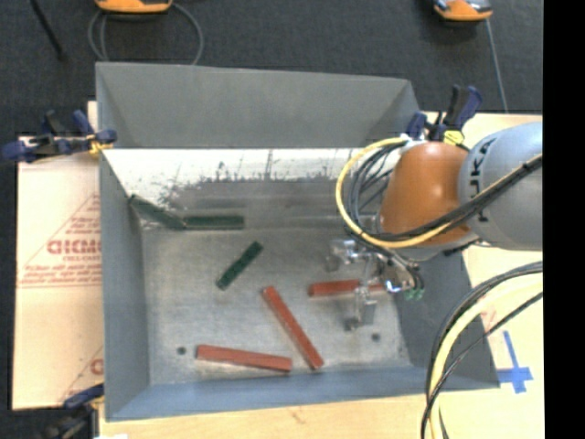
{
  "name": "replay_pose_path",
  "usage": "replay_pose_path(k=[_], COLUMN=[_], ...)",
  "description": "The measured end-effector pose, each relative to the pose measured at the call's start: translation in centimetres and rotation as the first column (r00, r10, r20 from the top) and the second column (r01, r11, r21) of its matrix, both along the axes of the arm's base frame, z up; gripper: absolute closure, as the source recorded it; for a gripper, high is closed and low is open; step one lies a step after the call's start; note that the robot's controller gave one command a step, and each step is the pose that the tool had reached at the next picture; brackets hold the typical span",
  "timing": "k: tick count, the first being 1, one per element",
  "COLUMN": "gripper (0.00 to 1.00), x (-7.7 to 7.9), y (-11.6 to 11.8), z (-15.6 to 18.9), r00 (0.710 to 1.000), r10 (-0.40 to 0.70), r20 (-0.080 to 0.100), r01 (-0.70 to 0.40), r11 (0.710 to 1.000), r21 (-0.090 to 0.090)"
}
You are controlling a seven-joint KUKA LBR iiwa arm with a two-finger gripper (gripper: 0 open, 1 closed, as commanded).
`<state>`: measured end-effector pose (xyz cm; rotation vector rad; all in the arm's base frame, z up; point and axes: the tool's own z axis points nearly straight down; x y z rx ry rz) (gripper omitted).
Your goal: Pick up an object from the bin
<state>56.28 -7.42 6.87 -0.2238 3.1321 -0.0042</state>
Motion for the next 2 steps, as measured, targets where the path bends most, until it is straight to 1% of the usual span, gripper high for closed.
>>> replay_pose_path(k=[1,2], gripper=[1.0,1.0], x=[0.1,3.5], y=[0.3,-3.0], z=[0.3,16.4], r00=[1.0,1.0], r10=[-0.001,0.012], r20=[0.003,0.013], r01=[0.001,-0.012], r11=[1.0,1.0], r21=[0.003,-0.001])
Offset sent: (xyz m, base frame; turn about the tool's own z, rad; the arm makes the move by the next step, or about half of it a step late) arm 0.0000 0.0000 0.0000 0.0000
